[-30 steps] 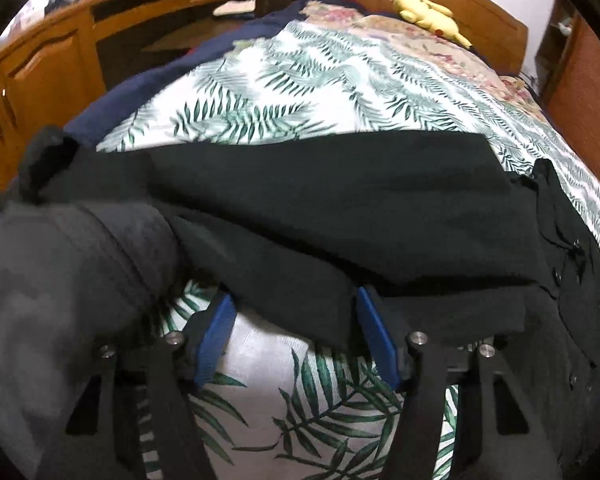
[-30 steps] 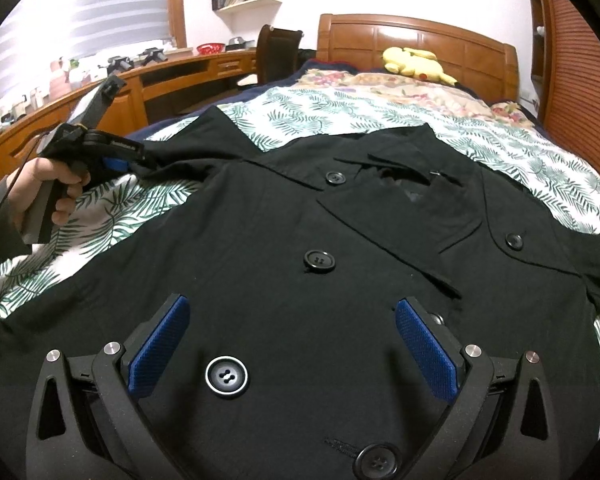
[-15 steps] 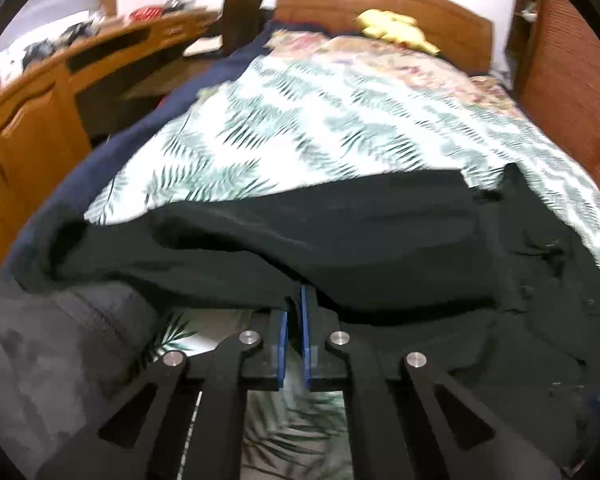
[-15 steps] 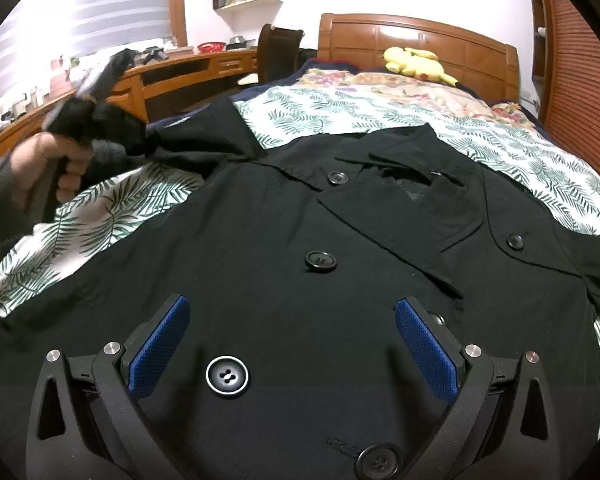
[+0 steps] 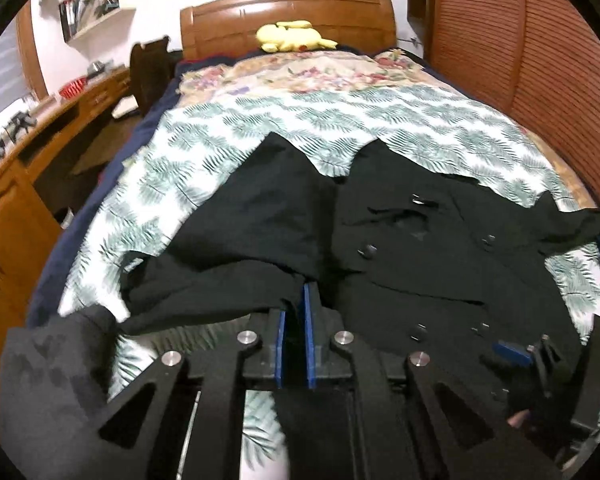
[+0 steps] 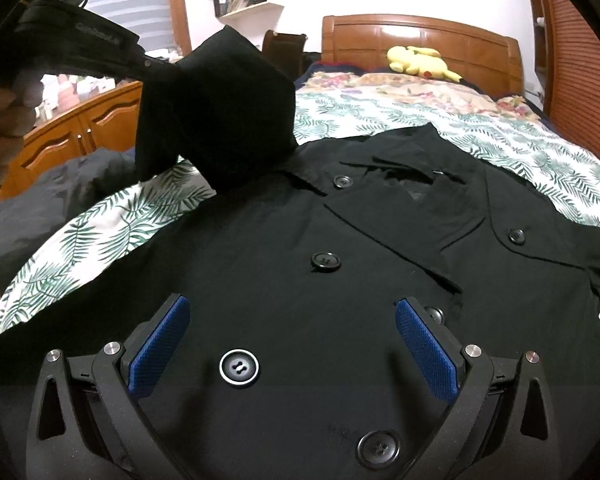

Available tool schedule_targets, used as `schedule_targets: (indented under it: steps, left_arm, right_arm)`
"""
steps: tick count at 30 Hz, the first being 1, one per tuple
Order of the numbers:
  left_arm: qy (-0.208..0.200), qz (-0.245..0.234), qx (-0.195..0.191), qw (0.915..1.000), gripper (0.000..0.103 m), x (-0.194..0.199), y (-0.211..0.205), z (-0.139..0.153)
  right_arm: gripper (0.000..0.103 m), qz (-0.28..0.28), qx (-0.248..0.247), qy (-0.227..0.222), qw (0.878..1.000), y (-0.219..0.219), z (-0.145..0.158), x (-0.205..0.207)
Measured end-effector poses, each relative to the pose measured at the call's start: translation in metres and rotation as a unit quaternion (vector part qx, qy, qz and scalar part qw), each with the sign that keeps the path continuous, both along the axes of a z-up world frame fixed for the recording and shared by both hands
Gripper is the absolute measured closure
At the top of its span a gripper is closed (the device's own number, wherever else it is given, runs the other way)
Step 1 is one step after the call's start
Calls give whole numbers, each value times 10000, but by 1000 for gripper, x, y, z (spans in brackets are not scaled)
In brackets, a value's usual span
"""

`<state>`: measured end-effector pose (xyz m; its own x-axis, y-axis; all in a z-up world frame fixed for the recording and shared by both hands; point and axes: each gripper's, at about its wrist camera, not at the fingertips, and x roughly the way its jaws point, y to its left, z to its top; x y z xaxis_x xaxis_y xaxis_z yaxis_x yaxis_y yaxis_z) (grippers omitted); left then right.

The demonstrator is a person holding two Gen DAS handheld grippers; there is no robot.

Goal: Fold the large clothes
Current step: 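Lift the held sleeve with the left gripper and carry it across the coat body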

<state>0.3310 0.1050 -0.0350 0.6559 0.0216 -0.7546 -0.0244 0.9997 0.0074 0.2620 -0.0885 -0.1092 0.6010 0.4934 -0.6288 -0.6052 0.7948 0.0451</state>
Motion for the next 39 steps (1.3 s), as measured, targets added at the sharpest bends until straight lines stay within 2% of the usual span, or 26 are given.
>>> schedule_targets:
  steps: [5, 7, 14, 17, 24, 34, 39]
  left_arm:
    - [239, -136, -312, 9991, 91, -19, -10, -11]
    - [271, -174, -429, 9986, 84, -28, -10, -15]
    - [184, 4, -368, 9992, 72, -68, 8, -18]
    - [153, 130, -247, 9995, 68, -69, 22, -23]
    - [156, 602, 27, 9981, 65, -45, 70, -50]
    - [116, 1120, -128, 9936, 64, 13, 140, -80]
    - [156, 1487, 50, 9887, 64, 31, 160, -100]
  right_arm:
    - [0, -5, 70, 31, 10000, -2, 1, 1]
    - [0, -5, 73, 31, 10000, -2, 1, 0]
    - [0, 22, 58, 9, 10000, -2, 2, -1]
    - [0, 12, 74, -19, 10000, -2, 3, -1]
    - [0, -14, 86, -49, 9999, -3, 3, -3]
    - [0, 39, -68, 53, 10000, 3, -2, -1]
    - [0, 57, -129, 78, 9999, 7, -5, -1]
